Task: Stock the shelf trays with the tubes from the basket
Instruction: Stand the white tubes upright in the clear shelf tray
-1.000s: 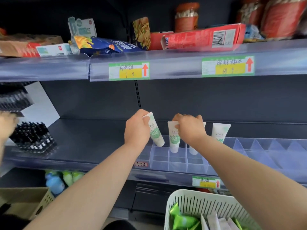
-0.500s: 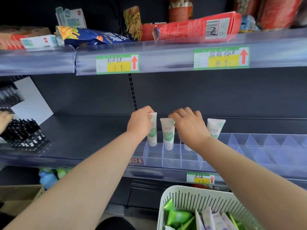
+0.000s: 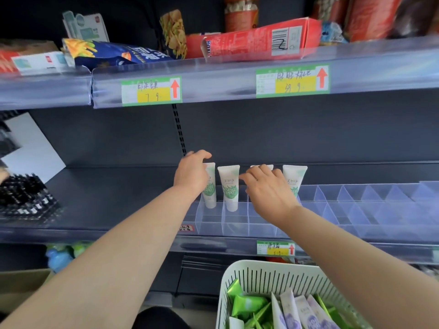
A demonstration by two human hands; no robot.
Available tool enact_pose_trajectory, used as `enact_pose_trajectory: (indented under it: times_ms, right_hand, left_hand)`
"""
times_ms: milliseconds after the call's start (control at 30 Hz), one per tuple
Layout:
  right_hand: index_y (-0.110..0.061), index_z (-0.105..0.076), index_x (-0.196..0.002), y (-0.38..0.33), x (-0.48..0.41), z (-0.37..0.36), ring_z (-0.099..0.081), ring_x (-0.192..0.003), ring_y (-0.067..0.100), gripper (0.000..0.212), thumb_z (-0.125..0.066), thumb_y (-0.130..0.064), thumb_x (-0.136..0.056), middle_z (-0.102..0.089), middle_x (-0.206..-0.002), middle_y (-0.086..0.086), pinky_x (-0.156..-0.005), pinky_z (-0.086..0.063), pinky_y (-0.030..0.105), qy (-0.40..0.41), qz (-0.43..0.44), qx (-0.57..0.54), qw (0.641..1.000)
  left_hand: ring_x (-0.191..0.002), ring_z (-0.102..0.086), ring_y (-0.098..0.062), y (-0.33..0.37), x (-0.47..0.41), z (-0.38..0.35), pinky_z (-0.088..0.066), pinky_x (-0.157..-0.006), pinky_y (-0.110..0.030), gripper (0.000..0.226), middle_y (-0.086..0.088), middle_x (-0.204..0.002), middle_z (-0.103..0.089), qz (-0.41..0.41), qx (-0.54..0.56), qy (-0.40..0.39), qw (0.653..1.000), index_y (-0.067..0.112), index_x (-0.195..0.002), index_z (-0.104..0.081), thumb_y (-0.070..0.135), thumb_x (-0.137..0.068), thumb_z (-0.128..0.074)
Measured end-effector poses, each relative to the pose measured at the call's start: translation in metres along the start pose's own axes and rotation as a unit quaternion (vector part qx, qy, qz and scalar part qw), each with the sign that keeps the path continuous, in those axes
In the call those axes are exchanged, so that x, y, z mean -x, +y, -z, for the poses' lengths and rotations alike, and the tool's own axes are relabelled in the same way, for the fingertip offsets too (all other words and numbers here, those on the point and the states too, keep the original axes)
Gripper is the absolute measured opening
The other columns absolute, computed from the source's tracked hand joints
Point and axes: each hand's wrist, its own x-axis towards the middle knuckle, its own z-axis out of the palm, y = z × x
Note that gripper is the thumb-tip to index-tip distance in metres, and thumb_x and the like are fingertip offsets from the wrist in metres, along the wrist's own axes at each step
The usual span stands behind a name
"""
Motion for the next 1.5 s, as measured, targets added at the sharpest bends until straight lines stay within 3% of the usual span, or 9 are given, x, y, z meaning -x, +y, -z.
enact_pose_trajectory:
  times_ms: [100,267,467,633,867,1100,1300,1500]
  right_hand:
    - [-0.021,-0.056,-0.118,-0.002,0.004,0.006,-0.051,-0.1,0.024,0.042,-0.066,-0.013,-0.079,-0.057,-0.112,0.0,-0.077,-0.039,0.036,-0.012,-0.003,0.0,1.0]
    - [-0.022,-0.05,-0.124,-0.007,0.017,0.013,-0.046,-0.108,0.024,0.041,-0.059,-0.014,-0.085,-0.053,-0.119,0.0,-0.083,-0.038,0.036,-0.03,0.004,-0.002,1.0]
    - [-0.021,-0.051,-0.124,-0.007,0.046,0.026,-0.047,-0.111,0.023,0.036,-0.057,-0.018,-0.089,-0.053,-0.123,0.001,-0.089,-0.039,0.037,-0.073,0.014,0.017,0.997]
    - [-0.021,-0.051,-0.125,-0.004,0.083,0.031,-0.048,-0.106,0.022,0.035,-0.055,-0.02,-0.091,-0.054,-0.118,0.0,-0.087,-0.039,0.036,-0.086,0.022,0.028,0.996]
    - [-0.022,-0.052,-0.12,-0.003,0.143,0.012,-0.048,-0.106,0.023,0.029,-0.052,-0.018,-0.091,-0.054,-0.114,-0.001,-0.08,-0.036,0.035,-0.125,0.004,0.02,0.992]
    - [-0.023,-0.051,-0.122,-0.009,0.205,-0.022,-0.046,-0.111,0.022,0.031,-0.052,-0.019,-0.091,-0.052,-0.12,-0.002,-0.085,-0.037,0.036,-0.202,-0.016,-0.011,0.979]
    - [-0.023,-0.049,-0.123,-0.022,0.237,-0.048,-0.046,-0.113,0.021,0.032,-0.052,-0.022,-0.092,-0.051,-0.122,-0.002,-0.087,-0.038,0.036,-0.249,-0.022,-0.041,0.967]
    - [-0.023,-0.045,-0.127,-0.022,0.256,-0.065,-0.043,-0.115,0.021,0.037,-0.048,-0.017,-0.091,-0.049,-0.123,-0.002,-0.087,-0.036,0.033,-0.286,-0.041,-0.059,0.955]
  left_hand:
    - [-0.097,-0.042,-0.005,0.005,0.007,0.005,-0.035,-0.076,-0.023,0.045,-0.001,-0.131,-0.051,-0.015,0.0,0.01,1.0,0.02,-0.13,-0.056,-0.006,-0.095,-0.043]
    - [-0.117,-0.046,-0.021,0.014,0.023,0.008,-0.038,-0.081,-0.029,0.037,-0.003,-0.128,-0.054,-0.049,-0.013,0.011,0.999,0.02,-0.126,-0.059,0.001,-0.096,-0.047]
    - [-0.121,-0.043,-0.023,0.02,0.061,0.008,-0.039,-0.085,-0.033,0.032,-0.003,-0.132,-0.053,-0.112,-0.093,-0.021,0.989,0.016,-0.128,-0.057,0.014,-0.097,-0.052]
    - [-0.117,-0.045,-0.025,0.017,0.095,-0.001,-0.045,-0.09,-0.04,0.032,-0.003,-0.128,-0.055,-0.183,-0.211,-0.053,0.959,0.016,-0.126,-0.056,0.01,-0.094,-0.053]
    - [-0.125,-0.04,-0.023,0.018,0.147,-0.037,-0.039,-0.099,-0.037,0.034,-0.002,-0.135,-0.05,-0.231,-0.184,-0.103,0.95,0.016,-0.131,-0.053,0.019,-0.097,-0.053]
    - [-0.121,-0.043,-0.023,0.014,0.19,-0.09,-0.042,-0.098,-0.041,0.03,-0.003,-0.127,-0.055,-0.202,-0.149,-0.186,0.95,0.015,-0.124,-0.057,0.017,-0.094,-0.055]
    - [-0.117,-0.049,-0.029,-0.007,0.214,-0.129,-0.045,-0.095,-0.042,0.027,-0.009,-0.12,-0.058,-0.152,-0.202,-0.283,0.925,0.01,-0.116,-0.062,0.01,-0.09,-0.059]
    - [-0.099,-0.059,-0.032,-0.018,0.231,-0.143,-0.045,-0.072,-0.036,0.026,-0.012,-0.109,-0.061,-0.111,-0.267,-0.381,0.878,0.006,-0.111,-0.063,-0.001,-0.089,-0.053]
